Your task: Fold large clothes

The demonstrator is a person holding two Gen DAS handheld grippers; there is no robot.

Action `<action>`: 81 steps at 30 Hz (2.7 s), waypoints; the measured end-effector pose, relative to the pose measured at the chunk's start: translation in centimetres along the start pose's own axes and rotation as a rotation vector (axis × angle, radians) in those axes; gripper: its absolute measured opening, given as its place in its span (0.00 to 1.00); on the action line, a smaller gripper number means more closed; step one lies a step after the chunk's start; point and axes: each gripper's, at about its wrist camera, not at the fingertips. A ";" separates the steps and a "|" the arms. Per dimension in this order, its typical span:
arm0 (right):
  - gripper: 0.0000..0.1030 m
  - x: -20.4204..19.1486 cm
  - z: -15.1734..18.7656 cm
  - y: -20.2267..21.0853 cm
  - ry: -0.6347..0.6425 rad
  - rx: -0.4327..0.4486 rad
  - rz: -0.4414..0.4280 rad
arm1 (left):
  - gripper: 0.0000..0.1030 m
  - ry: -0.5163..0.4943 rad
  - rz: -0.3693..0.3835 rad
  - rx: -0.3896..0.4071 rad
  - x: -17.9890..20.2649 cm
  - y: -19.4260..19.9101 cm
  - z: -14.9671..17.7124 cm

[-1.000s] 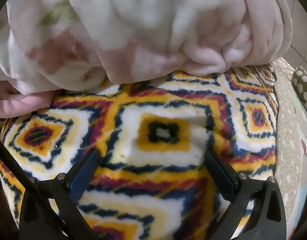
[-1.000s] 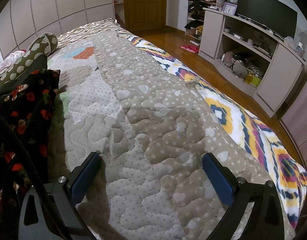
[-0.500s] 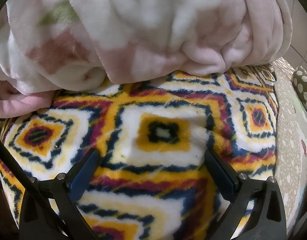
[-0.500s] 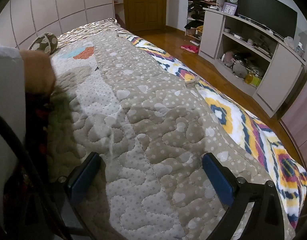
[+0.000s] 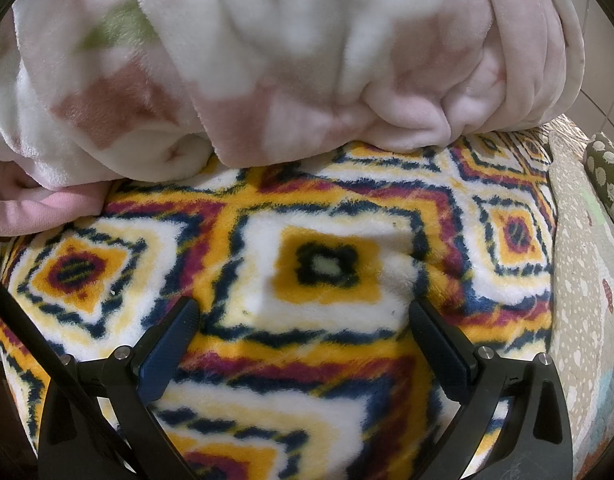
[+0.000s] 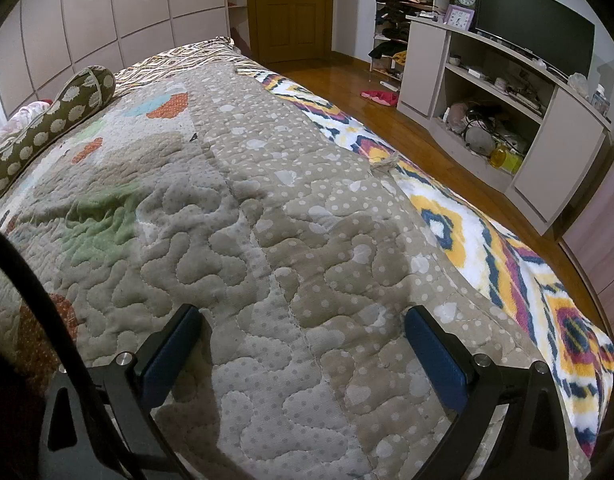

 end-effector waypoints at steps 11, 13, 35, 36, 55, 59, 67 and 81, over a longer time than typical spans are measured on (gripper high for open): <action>1.00 0.0 0.0 0.0 0.000 0.000 0.000 | 1.00 0.001 0.001 0.000 0.0 0.0 0.0; 1.00 0.0 0.0 0.0 0.000 0.000 0.000 | 1.00 0.001 0.001 0.000 0.0 0.0 0.0; 1.00 0.0 0.0 0.0 -0.001 0.000 0.000 | 1.00 0.002 0.002 0.000 -0.1 0.0 0.1; 1.00 0.0 0.0 0.0 0.000 0.000 0.000 | 1.00 0.001 0.001 0.000 -0.1 0.0 0.1; 1.00 -0.1 0.0 0.0 0.000 0.000 0.000 | 1.00 0.001 0.001 0.000 0.0 0.0 0.1; 1.00 -0.1 0.0 0.0 0.000 0.000 0.000 | 1.00 0.001 0.001 0.000 -0.2 -0.2 0.2; 1.00 -0.1 0.0 0.1 0.000 0.000 0.000 | 1.00 0.000 0.001 -0.001 -0.2 -0.2 0.2; 1.00 -0.7 -0.6 -0.6 -0.003 -0.035 0.003 | 1.00 -0.006 -0.016 0.004 0.0 1.9 0.1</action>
Point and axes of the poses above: each gripper's, at about its wrist camera, not at the fingertips, and y roughly against the way its jaws point, x to its right, z to its underside, and after that the axes turned 8 degrees about x, right-handed
